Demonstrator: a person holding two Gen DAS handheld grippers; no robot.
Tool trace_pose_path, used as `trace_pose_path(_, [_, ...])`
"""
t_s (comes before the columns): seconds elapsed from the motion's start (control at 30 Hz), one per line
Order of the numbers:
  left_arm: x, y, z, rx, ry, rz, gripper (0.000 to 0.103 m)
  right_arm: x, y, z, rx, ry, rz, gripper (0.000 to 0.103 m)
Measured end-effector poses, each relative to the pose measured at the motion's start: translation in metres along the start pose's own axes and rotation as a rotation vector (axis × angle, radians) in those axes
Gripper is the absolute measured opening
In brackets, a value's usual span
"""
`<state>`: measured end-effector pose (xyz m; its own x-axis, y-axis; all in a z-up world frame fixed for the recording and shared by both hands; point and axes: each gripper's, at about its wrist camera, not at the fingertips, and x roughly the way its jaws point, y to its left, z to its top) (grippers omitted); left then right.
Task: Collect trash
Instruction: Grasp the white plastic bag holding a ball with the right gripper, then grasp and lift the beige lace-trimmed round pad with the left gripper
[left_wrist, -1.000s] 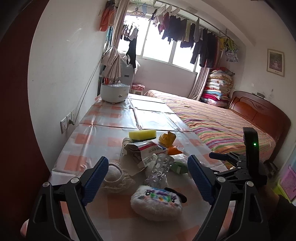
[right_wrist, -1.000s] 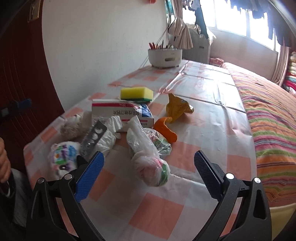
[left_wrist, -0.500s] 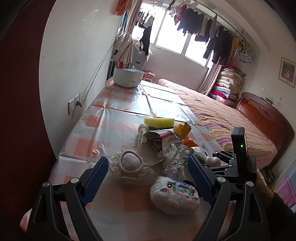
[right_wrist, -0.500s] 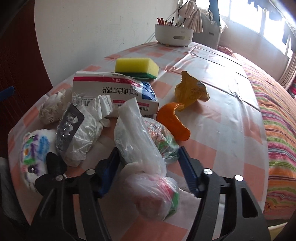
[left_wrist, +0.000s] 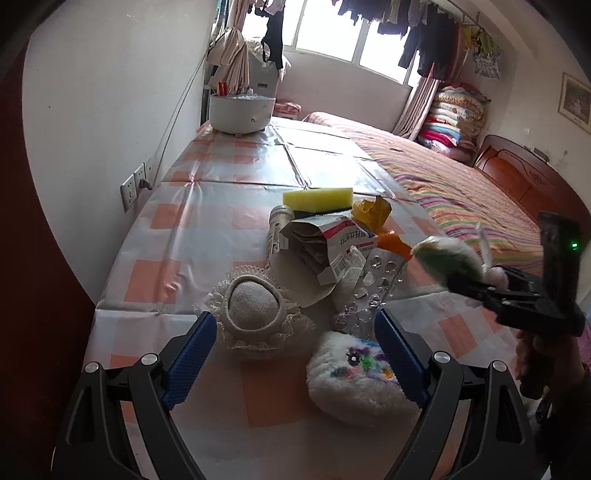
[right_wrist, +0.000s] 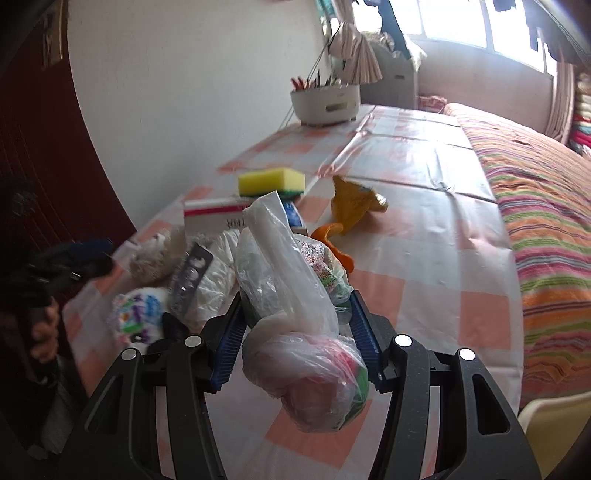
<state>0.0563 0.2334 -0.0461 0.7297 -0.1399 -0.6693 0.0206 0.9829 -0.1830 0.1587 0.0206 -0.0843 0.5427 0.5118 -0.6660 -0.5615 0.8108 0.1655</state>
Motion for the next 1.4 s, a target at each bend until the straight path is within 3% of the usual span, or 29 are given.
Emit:
trace_pose_path(0.23, [0.026,0.005,0.001,-0.029,0.083,0.041,0.085,-0.040,-0.002,-0.003,0.053,-0.112,0.033,0.054])
trace_pose_path(0.6, [0.055,0.012,0.010,-0.043,0.139,0.117,0.084,-0.054,-0.009,-0.004,0.091,-0.158,0.057,0.054])
trace_pose_path(0.63, [0.056,0.015,0.010,-0.059,0.144,0.115,0.081,-0.055,-0.010,-0.004,0.093,-0.158,0.059,0.054])
trace_pose_path(0.77, [0.058,0.021,0.008,-0.076,0.161,0.137,0.053,-0.059,-0.012,-0.006,0.102,-0.169,0.058,0.054])
trace_pose_path(0.8, [0.057,0.021,0.007,-0.073,0.163,0.138,0.053,-0.060,-0.013,-0.006,0.105,-0.174,0.054,0.054])
trace_pose_path(0.97, [0.047,0.017,0.005,-0.060,0.130,0.161,0.049,-0.068,-0.016,-0.008,0.125,-0.195,0.052,0.054])
trace_pose_path(1.2, [0.015,0.002,0.012,-0.027,-0.006,0.172,0.049,-0.079,-0.019,-0.012,0.133,-0.223,0.035,0.054])
trace_pose_path(1.4, [0.013,-0.012,0.013,0.003,-0.014,0.139,0.049,-0.083,-0.019,-0.017,0.131,-0.218,0.013,0.054])
